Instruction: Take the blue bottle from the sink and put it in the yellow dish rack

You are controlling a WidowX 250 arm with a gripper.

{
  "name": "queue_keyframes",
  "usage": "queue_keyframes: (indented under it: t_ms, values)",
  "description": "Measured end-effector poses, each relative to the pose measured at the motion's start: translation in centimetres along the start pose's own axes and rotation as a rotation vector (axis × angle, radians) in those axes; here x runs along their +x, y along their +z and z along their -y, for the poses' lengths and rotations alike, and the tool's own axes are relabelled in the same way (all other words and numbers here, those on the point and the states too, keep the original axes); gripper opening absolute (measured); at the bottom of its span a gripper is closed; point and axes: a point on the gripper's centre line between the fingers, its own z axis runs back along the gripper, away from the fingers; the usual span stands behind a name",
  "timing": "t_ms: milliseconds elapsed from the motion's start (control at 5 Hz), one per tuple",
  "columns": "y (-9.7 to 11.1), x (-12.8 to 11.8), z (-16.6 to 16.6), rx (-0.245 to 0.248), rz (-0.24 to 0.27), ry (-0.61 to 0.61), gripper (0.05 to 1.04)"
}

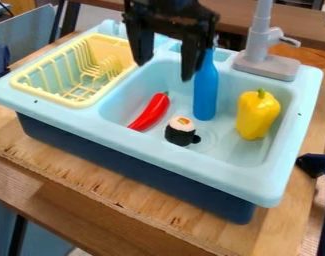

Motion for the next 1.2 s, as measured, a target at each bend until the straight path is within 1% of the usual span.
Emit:
queue_keyframes:
  t_ms: [400,600,800,1000,1200]
  values:
    - [0.6,2.0,-1.3,-0.013,0.041,0.047,1.001]
    - [-0.7,3.4,-1.5,-0.021,0.016,0.074,1.001]
    - [-1.1,5.1,-1.3,-0.053,0.026,0.092,1.001]
    - [-2.3,6.5,-1.0,-0.079,0.012,0.109,1.001]
    - [-2.6,7.3,-0.9,-0.085,0.011,0.119,1.001]
